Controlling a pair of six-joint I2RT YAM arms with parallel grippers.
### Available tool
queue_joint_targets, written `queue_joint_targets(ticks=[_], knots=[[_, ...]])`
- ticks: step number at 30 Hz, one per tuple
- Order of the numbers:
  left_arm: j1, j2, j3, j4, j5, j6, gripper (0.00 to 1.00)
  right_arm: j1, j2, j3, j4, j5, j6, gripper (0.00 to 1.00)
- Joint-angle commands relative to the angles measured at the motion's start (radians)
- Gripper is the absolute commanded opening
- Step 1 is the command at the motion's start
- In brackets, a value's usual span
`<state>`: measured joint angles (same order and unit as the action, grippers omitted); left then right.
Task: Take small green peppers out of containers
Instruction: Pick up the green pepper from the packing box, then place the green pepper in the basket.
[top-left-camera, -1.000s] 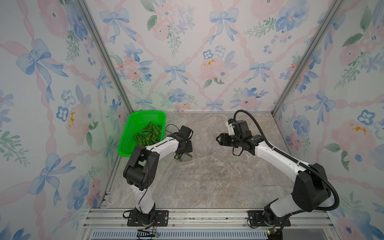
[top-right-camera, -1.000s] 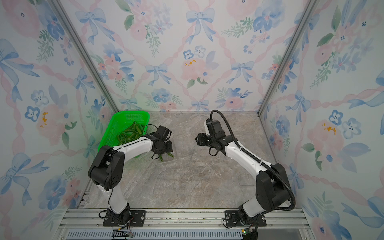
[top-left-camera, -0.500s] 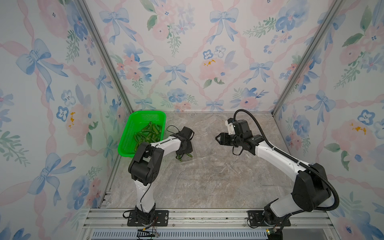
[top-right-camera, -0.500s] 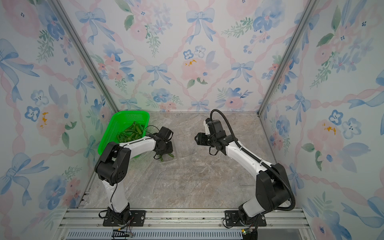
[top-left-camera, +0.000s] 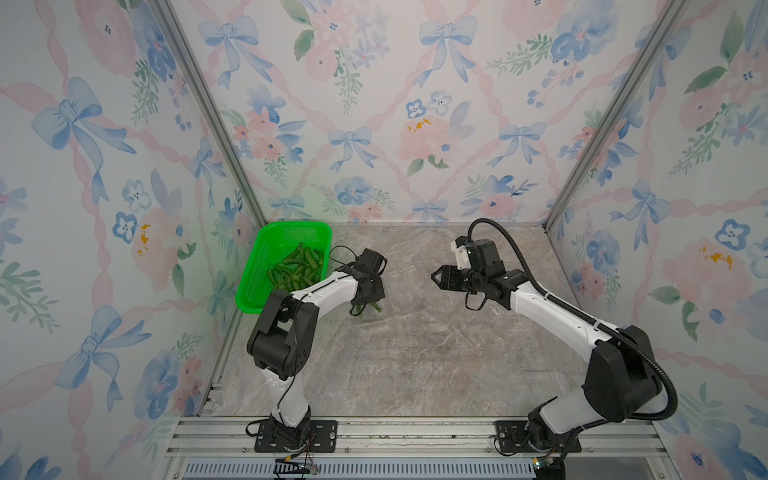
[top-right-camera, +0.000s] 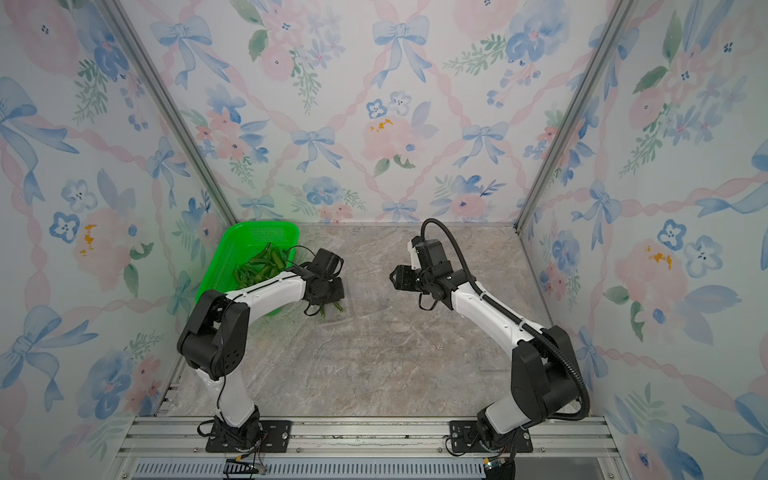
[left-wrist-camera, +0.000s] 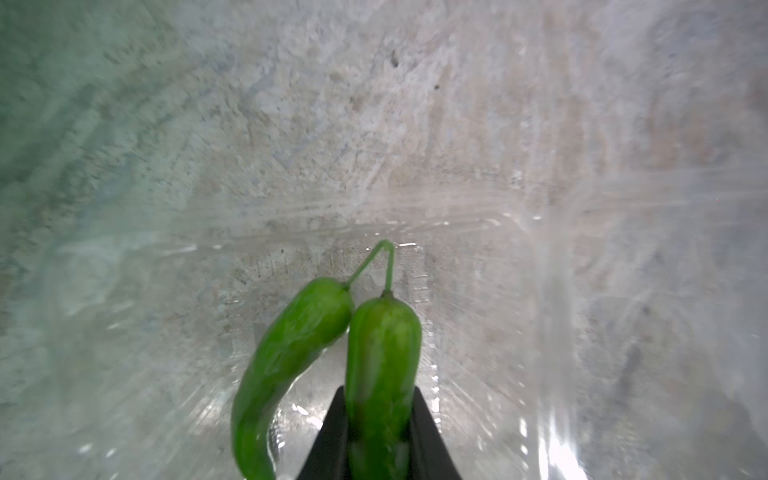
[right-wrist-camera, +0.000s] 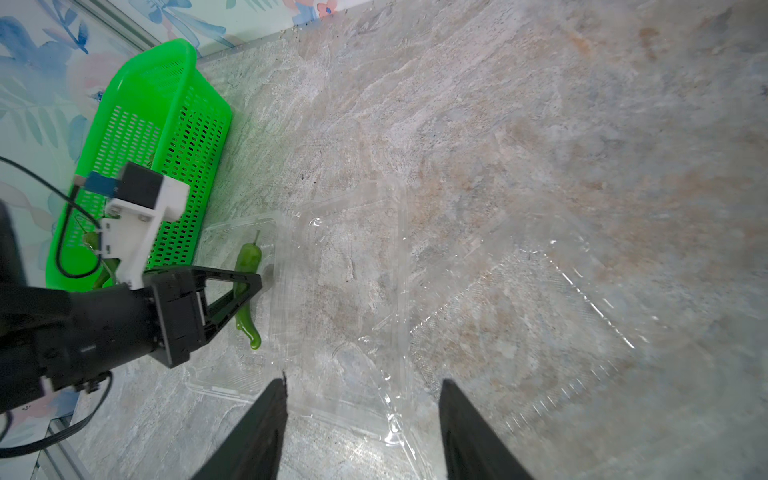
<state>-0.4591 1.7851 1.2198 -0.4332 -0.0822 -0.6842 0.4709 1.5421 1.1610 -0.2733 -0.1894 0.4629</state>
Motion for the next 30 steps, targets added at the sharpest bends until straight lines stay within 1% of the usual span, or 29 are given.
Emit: queue_joint_targets(ticks=[1, 4, 7, 11, 13, 17, 19, 21, 24, 28, 30], knots=[[-0.001, -0.103, -0.027, -0.015, 0.001, 0.038, 0.07, -0.003, 0.031, 0.057, 0.009, -0.042, -0.003, 0.59], [0.003, -0.186, -0.043, -0.015, -0.029, 0.047, 0.07, 0.01, 0.052, 0.099, 0.001, -0.054, -0.004, 0.59], [0.049, -0.257, -0.052, -0.015, -0.046, 0.059, 0.07, 0.031, 0.074, 0.141, -0.012, -0.054, -0.01, 0.59], [0.169, -0.334, -0.038, -0.015, -0.056, 0.1, 0.07, 0.057, 0.099, 0.189, -0.031, -0.051, -0.026, 0.59], [0.228, -0.37, -0.017, -0.016, -0.083, 0.133, 0.08, 0.065, 0.105, 0.202, -0.036, -0.051, -0.028, 0.59], [0.377, -0.407, 0.03, -0.013, -0.097, 0.165, 0.1, 0.075, 0.108, 0.213, -0.038, -0.049, -0.023, 0.59], [0.438, -0.397, 0.053, -0.013, -0.109, 0.178, 0.1, 0.078, 0.108, 0.219, -0.036, -0.049, -0.022, 0.59], [0.488, -0.365, 0.068, -0.013, -0.11, 0.187, 0.1, 0.082, 0.14, 0.224, -0.034, -0.047, -0.02, 0.59], [0.544, -0.299, 0.066, -0.011, -0.125, 0.173, 0.1, 0.083, 0.161, 0.232, -0.036, -0.047, -0.021, 0.59], [0.587, -0.187, 0.075, -0.009, -0.115, 0.152, 0.08, 0.084, 0.205, 0.257, -0.028, -0.069, -0.035, 0.59], [0.589, -0.142, 0.084, -0.005, -0.137, 0.151, 0.08, 0.089, 0.233, 0.284, -0.041, -0.075, -0.04, 0.59]])
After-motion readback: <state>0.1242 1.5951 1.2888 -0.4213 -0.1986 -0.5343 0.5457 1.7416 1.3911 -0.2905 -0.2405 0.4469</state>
